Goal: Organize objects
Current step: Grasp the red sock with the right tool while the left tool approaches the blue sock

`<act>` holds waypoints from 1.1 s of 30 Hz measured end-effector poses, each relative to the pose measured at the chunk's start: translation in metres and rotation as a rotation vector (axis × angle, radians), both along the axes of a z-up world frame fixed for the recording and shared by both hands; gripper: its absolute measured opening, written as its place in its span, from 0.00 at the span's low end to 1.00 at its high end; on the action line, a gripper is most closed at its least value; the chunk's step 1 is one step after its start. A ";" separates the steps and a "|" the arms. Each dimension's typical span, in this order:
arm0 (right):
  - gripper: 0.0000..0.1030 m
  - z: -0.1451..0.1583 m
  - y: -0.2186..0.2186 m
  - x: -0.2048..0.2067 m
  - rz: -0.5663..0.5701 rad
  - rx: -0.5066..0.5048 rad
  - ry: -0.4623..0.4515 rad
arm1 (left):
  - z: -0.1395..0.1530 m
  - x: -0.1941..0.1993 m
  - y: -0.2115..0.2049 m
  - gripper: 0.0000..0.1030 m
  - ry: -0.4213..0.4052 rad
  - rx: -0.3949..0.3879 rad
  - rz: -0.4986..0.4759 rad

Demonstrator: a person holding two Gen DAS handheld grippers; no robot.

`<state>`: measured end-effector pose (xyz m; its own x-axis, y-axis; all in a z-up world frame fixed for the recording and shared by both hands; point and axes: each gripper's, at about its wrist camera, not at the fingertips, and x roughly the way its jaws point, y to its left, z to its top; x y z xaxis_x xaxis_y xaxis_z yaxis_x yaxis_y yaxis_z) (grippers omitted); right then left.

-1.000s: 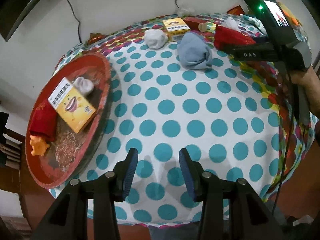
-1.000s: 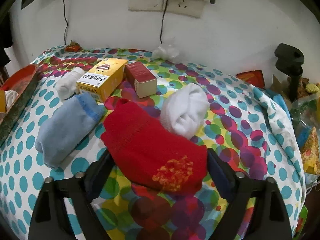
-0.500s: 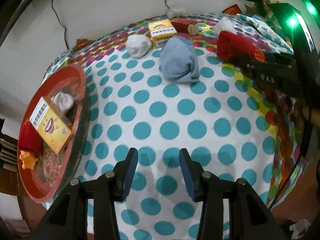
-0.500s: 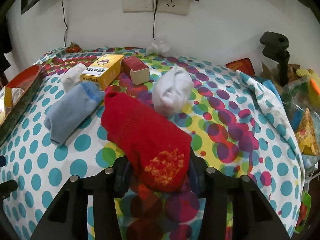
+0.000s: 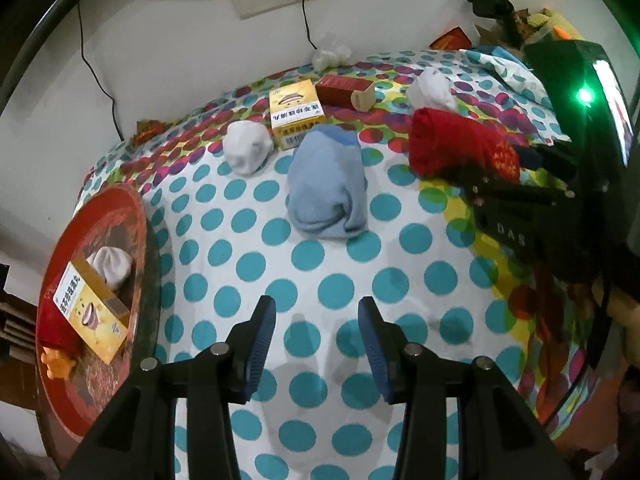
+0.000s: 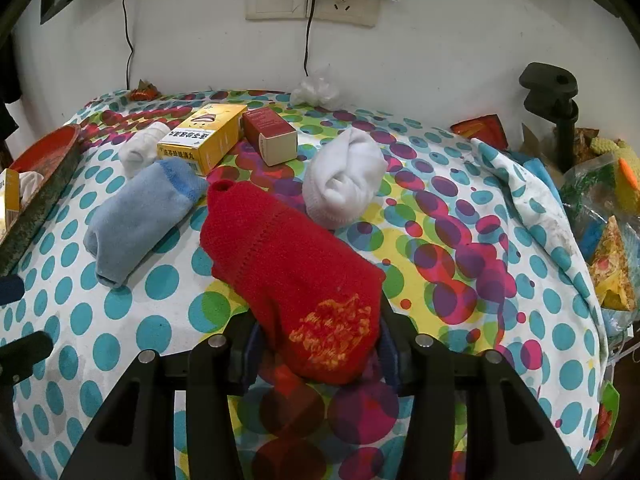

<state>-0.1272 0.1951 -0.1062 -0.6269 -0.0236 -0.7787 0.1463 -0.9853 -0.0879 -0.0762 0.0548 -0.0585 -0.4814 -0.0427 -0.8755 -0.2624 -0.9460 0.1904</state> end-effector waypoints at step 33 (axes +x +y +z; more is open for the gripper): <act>0.47 0.000 0.002 -0.001 0.000 -0.010 -0.003 | -0.012 -0.061 0.011 0.43 0.067 0.060 -0.040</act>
<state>-0.1285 0.1973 -0.1067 -0.6245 -0.0316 -0.7804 0.1465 -0.9862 -0.0773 -0.1374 0.0660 -0.0702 -0.5390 0.0294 -0.8418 -0.2888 -0.9453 0.1519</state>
